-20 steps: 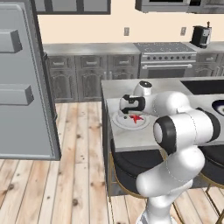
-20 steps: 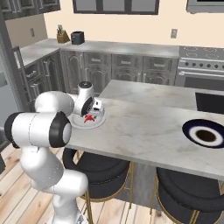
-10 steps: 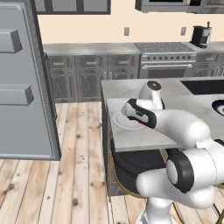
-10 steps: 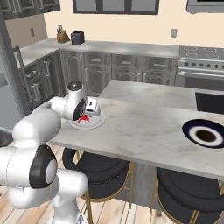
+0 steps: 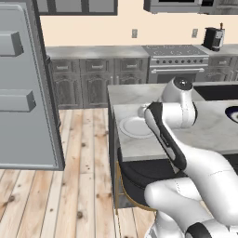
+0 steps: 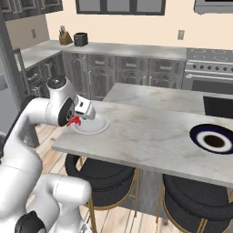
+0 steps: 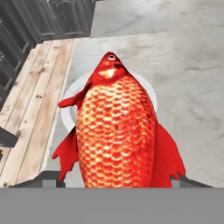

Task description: Transport the fish and tomato to the fridge. Place the fish on the rack containing meat and place the tomato on the rack containing the vegetable, ensuring meats and vegetables are on different racks.

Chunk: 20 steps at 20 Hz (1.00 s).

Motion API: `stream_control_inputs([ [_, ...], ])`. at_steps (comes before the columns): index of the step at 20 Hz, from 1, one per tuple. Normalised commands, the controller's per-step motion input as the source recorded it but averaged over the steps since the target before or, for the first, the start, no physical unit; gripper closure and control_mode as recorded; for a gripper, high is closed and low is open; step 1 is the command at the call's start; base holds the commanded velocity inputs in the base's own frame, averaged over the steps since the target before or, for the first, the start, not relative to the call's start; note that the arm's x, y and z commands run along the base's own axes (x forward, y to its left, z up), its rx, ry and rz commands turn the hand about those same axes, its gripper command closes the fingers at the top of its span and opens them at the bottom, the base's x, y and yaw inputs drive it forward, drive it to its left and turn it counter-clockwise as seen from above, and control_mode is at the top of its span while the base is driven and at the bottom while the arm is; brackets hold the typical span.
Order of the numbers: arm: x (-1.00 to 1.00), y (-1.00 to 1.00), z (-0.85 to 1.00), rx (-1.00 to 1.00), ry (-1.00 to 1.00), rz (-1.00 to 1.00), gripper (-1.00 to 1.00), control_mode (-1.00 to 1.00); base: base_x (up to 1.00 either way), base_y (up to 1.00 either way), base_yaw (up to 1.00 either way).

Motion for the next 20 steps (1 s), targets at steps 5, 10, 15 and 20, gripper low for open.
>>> stream_control_inputs([
  [5,-1.00,0.00,1.00,0.00,-0.15,-0.01,1.00,-1.00,0.00,0.00,0.00],
  [10,-1.00,-0.01,1.00,0.00,-0.02,0.00,1.00,-1.00,0.00,0.00,0.00],
  [15,-0.87,-0.01,1.00,0.00,0.00,0.00,1.00,-1.00,0.00,0.00,0.00],
  [20,-0.38,0.00,0.67,0.00,0.00,0.00,1.00,-1.00,0.00,0.00,0.00],
])
